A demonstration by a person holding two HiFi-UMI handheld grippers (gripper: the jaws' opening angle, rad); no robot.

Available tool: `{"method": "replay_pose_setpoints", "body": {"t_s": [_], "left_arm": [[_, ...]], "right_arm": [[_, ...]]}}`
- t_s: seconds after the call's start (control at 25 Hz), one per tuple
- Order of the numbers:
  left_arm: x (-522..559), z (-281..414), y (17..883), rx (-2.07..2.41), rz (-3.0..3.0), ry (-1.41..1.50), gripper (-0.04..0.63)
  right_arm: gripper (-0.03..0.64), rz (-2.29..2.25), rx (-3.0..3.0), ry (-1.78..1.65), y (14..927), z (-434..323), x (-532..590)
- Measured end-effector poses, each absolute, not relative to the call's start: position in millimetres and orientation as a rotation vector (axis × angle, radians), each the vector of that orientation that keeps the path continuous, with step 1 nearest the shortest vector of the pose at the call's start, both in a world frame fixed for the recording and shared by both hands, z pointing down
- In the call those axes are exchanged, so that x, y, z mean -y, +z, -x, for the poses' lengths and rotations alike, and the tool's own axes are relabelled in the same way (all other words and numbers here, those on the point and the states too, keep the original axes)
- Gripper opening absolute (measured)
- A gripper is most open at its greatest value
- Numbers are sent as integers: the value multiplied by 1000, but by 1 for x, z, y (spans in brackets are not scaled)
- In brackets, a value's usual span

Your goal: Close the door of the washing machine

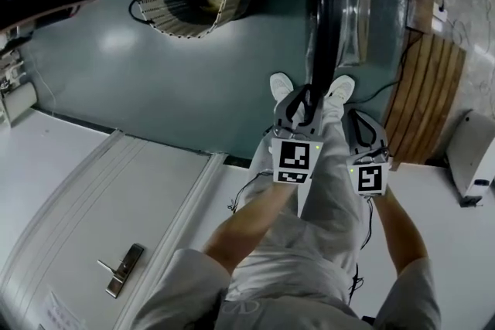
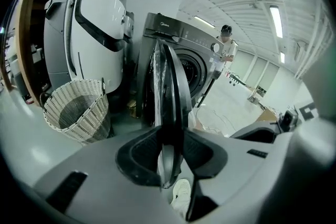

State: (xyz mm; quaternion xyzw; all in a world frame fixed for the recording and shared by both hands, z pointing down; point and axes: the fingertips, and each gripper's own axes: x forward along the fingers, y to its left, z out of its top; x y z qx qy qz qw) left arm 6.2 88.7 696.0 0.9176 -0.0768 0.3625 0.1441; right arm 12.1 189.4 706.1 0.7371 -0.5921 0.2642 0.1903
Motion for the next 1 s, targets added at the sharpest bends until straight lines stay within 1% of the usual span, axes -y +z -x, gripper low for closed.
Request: {"method": "replay_pose_setpoints", "body": {"t_s": [0.36,0.48,0.68,1.0], "left_arm": [[-119,-29,698,232,-2552,1061,120],[-128,-36,698,214,-2525,1066,127],[-149,-50,701,172,-2480,1098,142],[-179,-80,701,141,-2398,1143,160]], "right_arm": [[12,-2058,1608,791,724,-19,-221],[37,-2071,1601,804,728,-19,-225],[55,-2076,1607,803,731,-15,-230],[97,-2129,1591,798,736,-30,-244]]}}
